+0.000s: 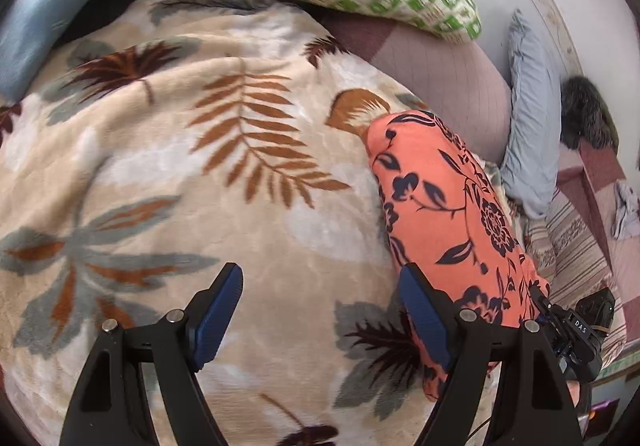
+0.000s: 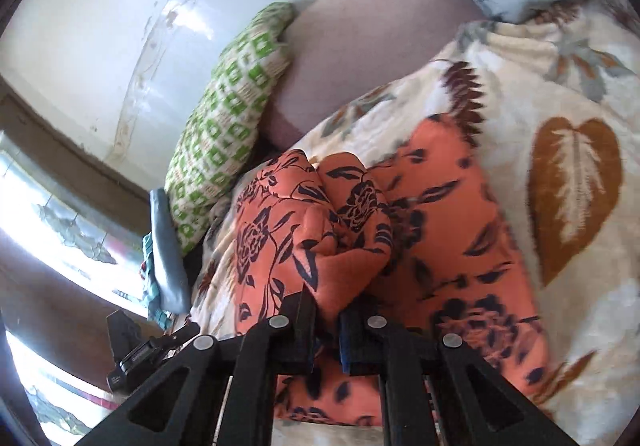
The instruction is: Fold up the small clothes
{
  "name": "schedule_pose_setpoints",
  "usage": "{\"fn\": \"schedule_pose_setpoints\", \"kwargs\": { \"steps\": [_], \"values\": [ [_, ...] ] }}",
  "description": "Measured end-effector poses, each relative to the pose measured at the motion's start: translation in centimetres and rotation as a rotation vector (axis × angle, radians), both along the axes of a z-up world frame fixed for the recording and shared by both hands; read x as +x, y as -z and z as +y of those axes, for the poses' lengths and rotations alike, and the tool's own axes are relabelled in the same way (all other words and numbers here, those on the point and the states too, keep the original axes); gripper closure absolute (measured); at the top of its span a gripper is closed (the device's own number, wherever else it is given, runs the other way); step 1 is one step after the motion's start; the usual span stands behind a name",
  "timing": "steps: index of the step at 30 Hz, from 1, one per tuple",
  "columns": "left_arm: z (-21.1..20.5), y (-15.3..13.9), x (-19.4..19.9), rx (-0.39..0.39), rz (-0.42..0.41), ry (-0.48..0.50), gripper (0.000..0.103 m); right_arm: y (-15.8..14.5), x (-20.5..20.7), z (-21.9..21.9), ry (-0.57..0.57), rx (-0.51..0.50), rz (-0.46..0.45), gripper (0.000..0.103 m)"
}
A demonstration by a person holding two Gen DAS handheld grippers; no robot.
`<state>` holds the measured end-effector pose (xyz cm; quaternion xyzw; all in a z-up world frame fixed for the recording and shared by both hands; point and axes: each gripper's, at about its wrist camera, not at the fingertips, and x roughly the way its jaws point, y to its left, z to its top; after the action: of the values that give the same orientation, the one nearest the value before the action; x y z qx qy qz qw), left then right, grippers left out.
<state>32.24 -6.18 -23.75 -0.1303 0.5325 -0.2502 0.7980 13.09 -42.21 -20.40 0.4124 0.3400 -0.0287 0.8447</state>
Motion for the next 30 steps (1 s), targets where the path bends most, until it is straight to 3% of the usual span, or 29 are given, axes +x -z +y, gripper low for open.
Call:
{"fn": "schedule_pose_setpoints", "kwargs": {
  "steps": [2,5,8,12,16,18,20,23,24,25,26,27,30],
  "values": [
    [-3.6,-0.7,-0.3,0.055,-0.024,0.057,0.022,1.4,-1.3,-2.2,0.014,0.035,0.027,0.094],
    [-7.7,-2.0,-0.9,0.073,-0.053,0.112,0.022,3.5,-1.2,-3.5,-0.092,0.239,0.036,0.094],
    [-10.9,-2.7,-1.6,0.122,-0.096,0.141,0.022,2.2,0.0,-0.5,-0.279,0.161,0.059,0.094],
    [-13.5,-2.1,-1.9,0.179,-0.095,0.155,0.022,1.4,-1.0,1.0,-0.386,0.209,0.011,0.094],
    [-15.8,-0.8,-2.7,0.271,-0.082,0.201,0.021,-0.9,-3.2,1.2,-0.486,0.134,-0.057,0.094],
    [-17.1,-0.2,-3.6,0.359,-0.128,0.245,0.017,-0.7,-3.8,0.0,-0.470,0.134,-0.031,0.094],
    [-18.0,0.4,-4.2,0.430,-0.165,0.274,0.016,-0.3,-3.7,-2.4,-0.364,0.113,-0.006,0.093],
    [-18.4,0.5,-4.7,0.463,-0.192,0.291,0.015,0.0,-2.3,-6.2,-0.266,0.176,-0.046,0.085],
    [-18.3,0.2,-4.6,0.452,-0.180,0.287,0.015,0.2,-1.4,-7.2,-0.247,0.206,-0.066,0.070],
    [-18.2,-0.2,-4.2,0.431,-0.159,0.279,0.015,0.6,-0.5,-8.1,-0.220,0.245,-0.082,0.037],
    [-18.1,-0.7,-3.7,0.404,-0.137,0.269,0.015,1.0,0.6,-8.9,-0.189,0.294,-0.096,0.022],
    [-18.3,-1.4,-3.2,0.372,-0.123,0.258,0.015,1.5,1.8,-9.5,-0.171,0.332,-0.098,0.016],
    [-19.8,-3.5,-2.1,0.294,-0.128,0.268,0.015,2.2,5.6,-10.0,-0.182,0.317,-0.087,0.018]
  ]
}}
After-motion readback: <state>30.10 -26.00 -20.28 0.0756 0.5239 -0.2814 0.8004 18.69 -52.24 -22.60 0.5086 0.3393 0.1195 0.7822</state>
